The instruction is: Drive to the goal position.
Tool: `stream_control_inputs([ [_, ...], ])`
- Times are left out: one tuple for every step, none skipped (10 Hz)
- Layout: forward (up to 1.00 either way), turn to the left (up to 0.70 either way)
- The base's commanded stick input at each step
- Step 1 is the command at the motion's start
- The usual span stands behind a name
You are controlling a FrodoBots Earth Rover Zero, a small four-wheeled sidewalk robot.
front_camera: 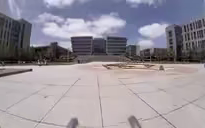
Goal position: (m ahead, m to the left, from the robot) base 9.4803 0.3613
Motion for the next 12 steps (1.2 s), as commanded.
stream_control_inputs([
  [0.70, 0.00],
  [0.70, 0.00],
  [0.70, 0.03],
  [0.70, 0.32],
  [0.70, 0.35],
  [0.70, 0.17],
  [0.70, 0.00],
  [0.70, 0.00],
  [0.70, 0.00],
  [0.70, 0.00],
  [0.70, 0.00],
  [0.70, 0.00],
])
